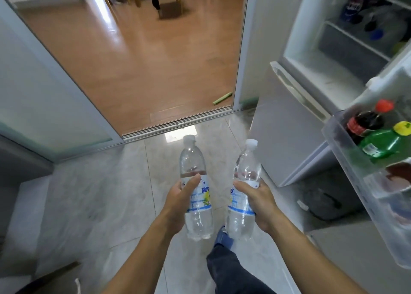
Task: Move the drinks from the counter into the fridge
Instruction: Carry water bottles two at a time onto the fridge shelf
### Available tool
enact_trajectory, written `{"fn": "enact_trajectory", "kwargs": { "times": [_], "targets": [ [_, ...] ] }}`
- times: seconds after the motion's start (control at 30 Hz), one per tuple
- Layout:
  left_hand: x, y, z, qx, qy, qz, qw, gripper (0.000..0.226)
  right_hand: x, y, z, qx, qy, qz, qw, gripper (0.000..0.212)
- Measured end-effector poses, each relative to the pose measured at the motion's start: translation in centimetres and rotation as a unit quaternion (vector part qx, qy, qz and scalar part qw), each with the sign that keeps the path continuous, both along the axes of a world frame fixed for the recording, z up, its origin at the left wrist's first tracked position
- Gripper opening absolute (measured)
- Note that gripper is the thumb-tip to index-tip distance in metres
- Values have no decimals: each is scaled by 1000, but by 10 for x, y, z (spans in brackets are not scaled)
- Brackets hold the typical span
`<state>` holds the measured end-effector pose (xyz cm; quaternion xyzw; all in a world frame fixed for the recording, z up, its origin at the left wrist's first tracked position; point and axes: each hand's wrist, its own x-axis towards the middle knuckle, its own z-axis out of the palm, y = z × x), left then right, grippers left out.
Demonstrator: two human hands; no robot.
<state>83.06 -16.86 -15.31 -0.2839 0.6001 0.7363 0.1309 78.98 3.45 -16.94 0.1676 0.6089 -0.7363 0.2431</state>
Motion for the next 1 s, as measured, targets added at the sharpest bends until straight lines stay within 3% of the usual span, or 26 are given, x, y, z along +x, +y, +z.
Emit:
{"fn": "enact_trajectory", "kwargs": {
  "times": [0.37, 0.6, 0.77, 0.9, 1.0],
  "targets": [
    [-172, -25, 13, -14, 0, -47, 999, 67, -153, -9, -2, -9, 13, -81, 997, 60],
    [-272, -34, 5, 18, -10, -95, 995, 65, -221, -14, -8, 23, 9, -159, 987, 34],
    [-359, -41, -3, 30, -20, -161, 986, 57, -269, -21, -11, 36, -6, -248, 968, 50],
    [-428, -40, 0, 20, -20, -222, 975, 37, -307, -30, 2, 46, -3, -318, 947, 69],
    [-471, -31, 13, 35, -5, -276, 961, 47, -330, -31, 11, 45, 7, -368, 929, 67]
  ]
}}
